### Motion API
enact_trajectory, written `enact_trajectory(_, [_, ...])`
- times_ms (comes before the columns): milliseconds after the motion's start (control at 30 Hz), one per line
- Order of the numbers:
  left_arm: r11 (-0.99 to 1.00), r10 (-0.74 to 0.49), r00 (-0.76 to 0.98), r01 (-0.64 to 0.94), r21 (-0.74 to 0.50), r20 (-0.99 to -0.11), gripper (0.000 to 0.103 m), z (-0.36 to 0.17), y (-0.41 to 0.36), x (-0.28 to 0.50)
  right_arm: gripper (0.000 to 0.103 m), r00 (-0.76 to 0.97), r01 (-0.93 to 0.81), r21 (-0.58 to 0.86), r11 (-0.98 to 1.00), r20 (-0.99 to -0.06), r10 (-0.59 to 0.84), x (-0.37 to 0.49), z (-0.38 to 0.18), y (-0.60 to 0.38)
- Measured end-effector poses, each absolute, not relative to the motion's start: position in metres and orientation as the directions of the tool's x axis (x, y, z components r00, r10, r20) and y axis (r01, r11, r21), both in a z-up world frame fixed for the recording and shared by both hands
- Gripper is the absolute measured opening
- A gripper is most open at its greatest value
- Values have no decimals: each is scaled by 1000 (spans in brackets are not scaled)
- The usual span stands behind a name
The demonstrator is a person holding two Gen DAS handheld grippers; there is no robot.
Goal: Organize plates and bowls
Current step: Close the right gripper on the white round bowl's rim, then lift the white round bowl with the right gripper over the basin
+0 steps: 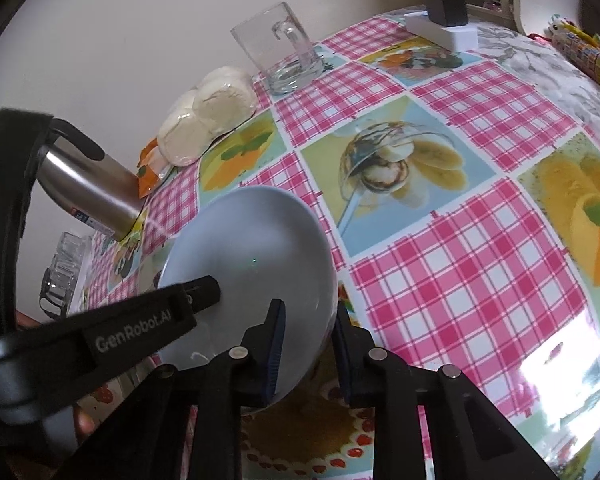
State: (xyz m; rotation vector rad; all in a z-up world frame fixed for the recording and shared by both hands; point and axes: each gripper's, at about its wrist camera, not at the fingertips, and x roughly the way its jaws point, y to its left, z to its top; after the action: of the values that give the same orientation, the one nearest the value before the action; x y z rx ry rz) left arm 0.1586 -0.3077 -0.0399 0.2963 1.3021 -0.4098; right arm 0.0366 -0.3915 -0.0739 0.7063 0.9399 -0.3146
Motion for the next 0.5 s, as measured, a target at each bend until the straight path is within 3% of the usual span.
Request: enact_trajectory(500, [876,-302,303,462,-138,-904,21,32,-287,128,25,640,488,431,759,-768,24,11,-14,-390])
